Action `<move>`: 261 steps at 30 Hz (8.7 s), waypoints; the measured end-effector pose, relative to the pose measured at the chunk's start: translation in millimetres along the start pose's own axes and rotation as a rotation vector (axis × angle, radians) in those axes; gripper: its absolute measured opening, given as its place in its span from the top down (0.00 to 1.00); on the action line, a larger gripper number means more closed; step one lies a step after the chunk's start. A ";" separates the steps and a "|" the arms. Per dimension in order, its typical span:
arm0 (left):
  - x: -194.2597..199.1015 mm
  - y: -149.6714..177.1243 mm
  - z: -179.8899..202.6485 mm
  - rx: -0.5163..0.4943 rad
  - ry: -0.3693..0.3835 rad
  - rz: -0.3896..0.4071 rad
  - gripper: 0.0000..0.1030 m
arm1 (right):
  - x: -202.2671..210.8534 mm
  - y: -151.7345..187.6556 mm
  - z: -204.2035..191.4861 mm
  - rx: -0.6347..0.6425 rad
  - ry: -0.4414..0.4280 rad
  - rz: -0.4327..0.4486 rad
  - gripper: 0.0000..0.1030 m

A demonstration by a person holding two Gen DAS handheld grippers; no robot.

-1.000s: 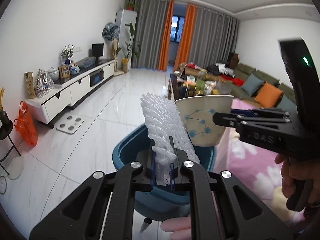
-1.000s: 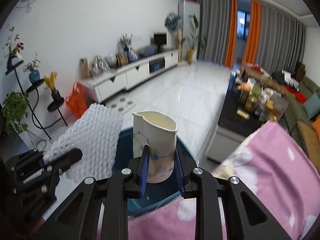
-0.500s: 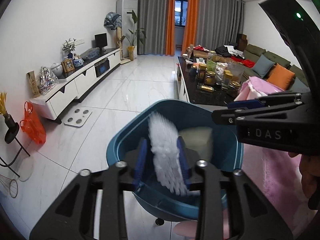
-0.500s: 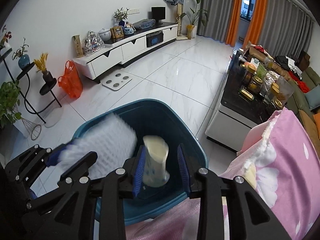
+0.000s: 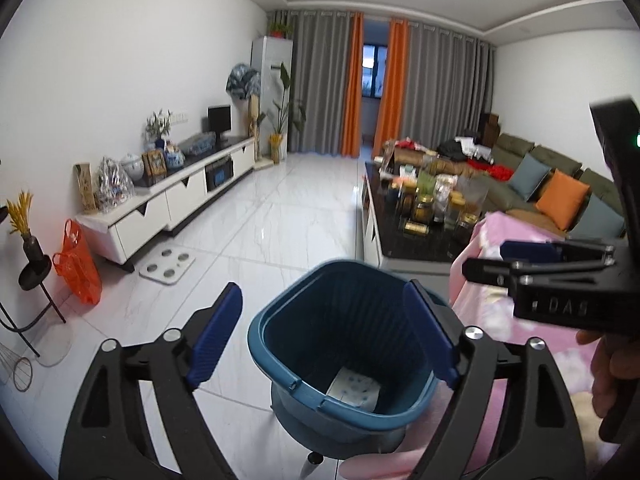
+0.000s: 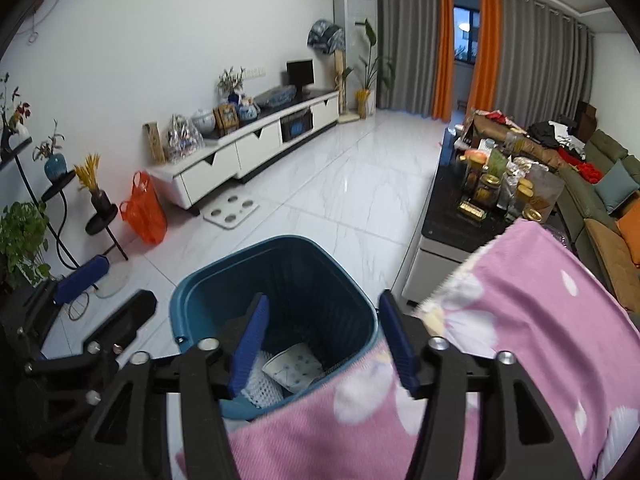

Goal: Collect trash
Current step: 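Move both tools back over the table toward the remaining wrappers, then grasp the clear green-label wrapper with the left gripper while the right gripper grasps the gold wrapper, then carry both wrappers over the blue bin and open both grippers, then move both tools back over the table toward the remaining trash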

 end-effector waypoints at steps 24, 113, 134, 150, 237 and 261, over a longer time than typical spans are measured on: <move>182.0 -41.9 130.3 -0.025 0.289 0.147 0.06 | 217.2 50.5 70.7 -0.095 0.293 0.342 0.07; 171.4 110.0 393.0 -0.275 0.928 -0.243 0.65 | 305.9 208.7 231.2 -0.456 0.591 0.147 0.80; 210.2 20.5 268.4 -0.157 0.736 0.052 0.65 | 332.5 145.0 141.5 -0.263 0.553 0.292 0.80; 223.4 -33.1 152.0 -0.070 0.526 0.184 0.65 | 295.6 88.5 75.9 -0.121 0.383 0.352 0.81; -90.5 7.8 -2.0 -0.064 0.067 -0.276 0.11 | -3.9 -3.5 41.8 -0.122 -0.028 -0.071 0.47; 90.5 -47.8 86.9 -0.087 0.252 -0.094 0.06 | 214.1 71.4 74.7 -0.136 0.242 0.270 0.07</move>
Point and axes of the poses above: each gripper's, at about its wrist camera, not at the fingertips, and x roughly against the way its jaws point, z to its right, y to its underside, the point moved 3 cm from there along -x, roughly the way its jaws point, and after that the axes turned 12 degrees about z, right-handed, at the moved point
